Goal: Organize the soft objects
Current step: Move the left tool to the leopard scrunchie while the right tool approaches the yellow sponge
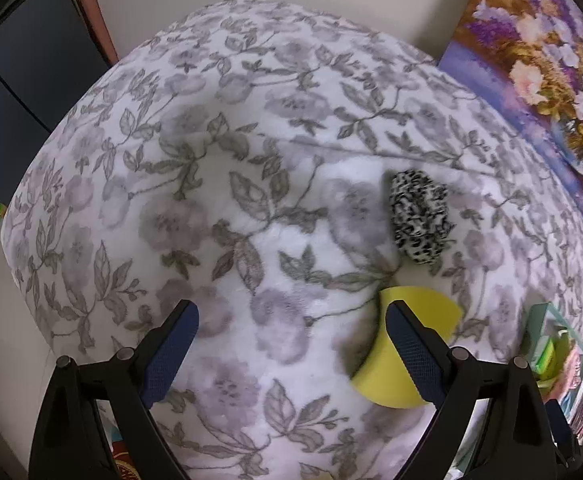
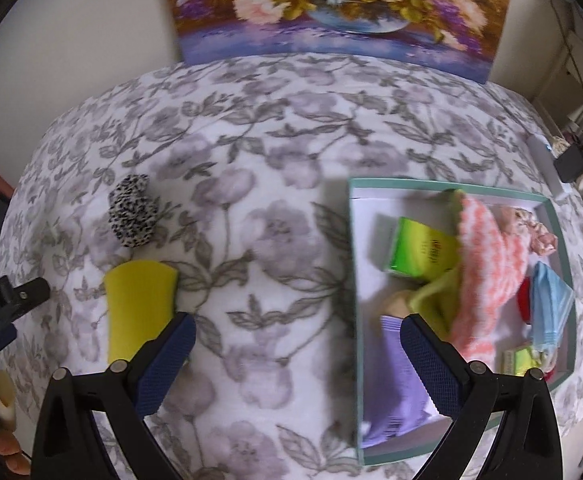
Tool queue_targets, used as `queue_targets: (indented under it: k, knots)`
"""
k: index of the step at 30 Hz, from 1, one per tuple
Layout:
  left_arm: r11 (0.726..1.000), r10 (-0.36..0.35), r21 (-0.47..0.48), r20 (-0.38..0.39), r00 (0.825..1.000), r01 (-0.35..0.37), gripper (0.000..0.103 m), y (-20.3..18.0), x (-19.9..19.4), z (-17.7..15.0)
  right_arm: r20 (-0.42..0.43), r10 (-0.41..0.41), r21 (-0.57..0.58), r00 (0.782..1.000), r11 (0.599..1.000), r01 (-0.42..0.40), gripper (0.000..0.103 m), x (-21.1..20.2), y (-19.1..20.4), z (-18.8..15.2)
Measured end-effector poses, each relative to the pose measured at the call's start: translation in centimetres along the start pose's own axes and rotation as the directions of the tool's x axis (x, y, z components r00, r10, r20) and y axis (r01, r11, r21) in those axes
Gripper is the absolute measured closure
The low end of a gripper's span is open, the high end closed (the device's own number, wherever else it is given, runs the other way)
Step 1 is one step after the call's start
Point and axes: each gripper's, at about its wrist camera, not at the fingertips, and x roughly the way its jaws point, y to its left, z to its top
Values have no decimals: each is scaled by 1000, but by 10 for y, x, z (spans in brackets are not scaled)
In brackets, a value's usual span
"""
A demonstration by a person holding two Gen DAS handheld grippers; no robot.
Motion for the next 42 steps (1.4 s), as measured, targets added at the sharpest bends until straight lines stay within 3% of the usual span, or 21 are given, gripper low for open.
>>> queue_targets:
  k: [22,42]
  knots:
    - [997,19,-69,-125,992,-28,8,25,53,3,-88,69,-102,994,992,-78,0,43,69,-11]
    - [993,26,-110,-145,989,-42,8,48,69,8,-120,109,-144,987,982,-126,0,64,108,-15]
